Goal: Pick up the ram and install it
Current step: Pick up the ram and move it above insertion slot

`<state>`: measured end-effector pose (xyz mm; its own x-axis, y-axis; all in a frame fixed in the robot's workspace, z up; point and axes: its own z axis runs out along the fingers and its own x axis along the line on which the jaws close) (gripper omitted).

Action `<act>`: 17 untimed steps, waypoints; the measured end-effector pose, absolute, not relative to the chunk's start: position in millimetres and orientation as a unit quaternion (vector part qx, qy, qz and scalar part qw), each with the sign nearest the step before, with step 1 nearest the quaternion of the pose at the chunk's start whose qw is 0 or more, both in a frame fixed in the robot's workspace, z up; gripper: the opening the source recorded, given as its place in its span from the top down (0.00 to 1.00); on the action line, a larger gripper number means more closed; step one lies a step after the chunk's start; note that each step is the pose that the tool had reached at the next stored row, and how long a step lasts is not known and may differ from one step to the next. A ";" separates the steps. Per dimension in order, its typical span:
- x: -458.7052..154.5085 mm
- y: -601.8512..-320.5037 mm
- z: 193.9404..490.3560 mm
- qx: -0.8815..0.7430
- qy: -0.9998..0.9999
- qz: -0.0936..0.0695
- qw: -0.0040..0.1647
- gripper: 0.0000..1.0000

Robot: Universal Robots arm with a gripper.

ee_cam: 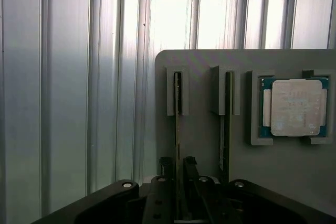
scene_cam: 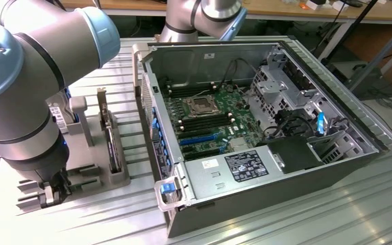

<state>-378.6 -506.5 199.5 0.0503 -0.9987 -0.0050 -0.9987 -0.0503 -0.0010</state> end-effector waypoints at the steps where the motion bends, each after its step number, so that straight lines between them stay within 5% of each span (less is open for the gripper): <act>1: -378.6 -506.5 199.5 -0.725 0.689 0.001 0.002 0.79; 3: -378.7 -506.5 199.5 -0.725 0.689 0.001 0.002 0.86; 17: -378.7 -506.5 205.2 -0.725 0.689 0.002 0.002 0.86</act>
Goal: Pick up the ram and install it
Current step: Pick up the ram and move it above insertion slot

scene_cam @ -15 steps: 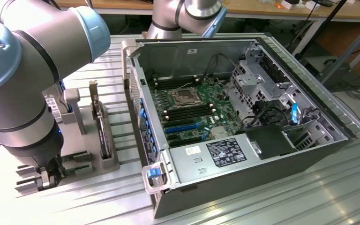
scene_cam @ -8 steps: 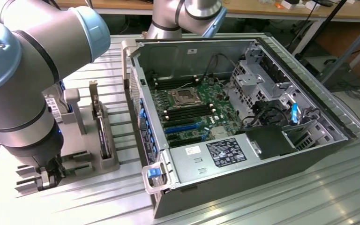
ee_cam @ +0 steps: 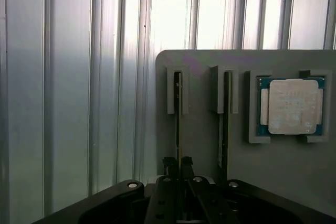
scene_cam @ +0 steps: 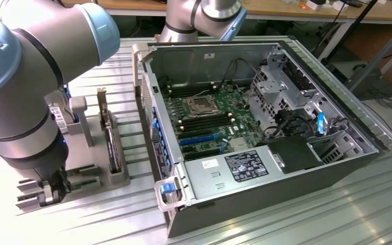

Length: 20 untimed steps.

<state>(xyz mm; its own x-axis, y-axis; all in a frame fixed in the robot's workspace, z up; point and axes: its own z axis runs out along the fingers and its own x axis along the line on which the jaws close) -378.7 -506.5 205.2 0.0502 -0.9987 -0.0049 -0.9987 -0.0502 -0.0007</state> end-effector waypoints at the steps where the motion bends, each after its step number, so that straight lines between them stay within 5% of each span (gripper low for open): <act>1: -378.7 -506.5 206.0 -0.725 0.689 0.002 0.002 0.86; 20: -378.7 -506.5 246.2 -0.725 0.689 0.002 0.001 0.86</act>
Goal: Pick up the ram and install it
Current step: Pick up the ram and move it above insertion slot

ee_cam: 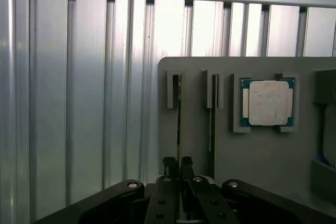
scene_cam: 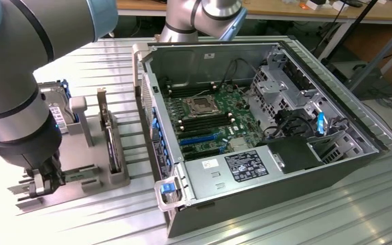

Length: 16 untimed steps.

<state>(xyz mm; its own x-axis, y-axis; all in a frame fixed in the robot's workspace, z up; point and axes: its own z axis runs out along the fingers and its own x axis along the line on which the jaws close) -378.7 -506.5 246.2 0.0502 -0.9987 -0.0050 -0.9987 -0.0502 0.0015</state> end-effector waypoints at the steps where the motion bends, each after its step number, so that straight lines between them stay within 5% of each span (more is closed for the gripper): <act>1: -378.6 -506.6 249.1 -0.725 0.689 0.002 0.001 0.86; 16: -378.6 -506.6 288.3 -0.725 0.689 0.003 0.000 0.86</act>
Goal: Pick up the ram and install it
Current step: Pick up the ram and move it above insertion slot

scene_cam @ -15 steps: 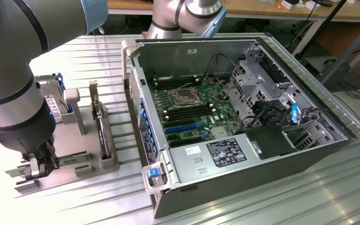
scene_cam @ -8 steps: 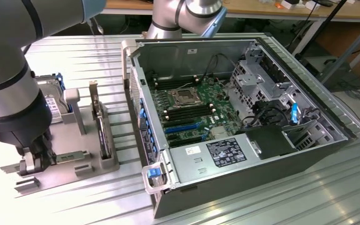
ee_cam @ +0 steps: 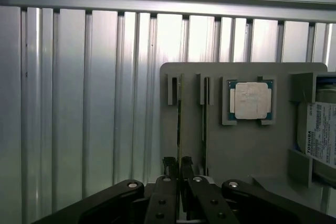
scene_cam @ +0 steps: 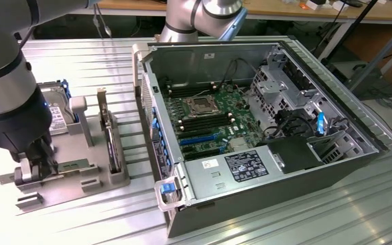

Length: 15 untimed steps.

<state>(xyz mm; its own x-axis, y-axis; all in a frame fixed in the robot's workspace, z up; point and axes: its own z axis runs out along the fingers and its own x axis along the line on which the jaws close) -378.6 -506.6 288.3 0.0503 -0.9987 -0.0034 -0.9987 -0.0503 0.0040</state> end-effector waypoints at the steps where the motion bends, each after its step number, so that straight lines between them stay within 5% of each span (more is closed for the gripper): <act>1: -378.6 -506.6 289.9 0.725 -0.689 -0.002 0.000 0.86; 15: -378.6 -506.6 319.6 0.725 -0.689 -0.002 0.001 0.86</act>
<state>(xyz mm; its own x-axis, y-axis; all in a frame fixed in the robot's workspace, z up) -378.6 -506.6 319.6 0.0503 -0.9987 -0.0014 -0.9987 -0.0503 0.0042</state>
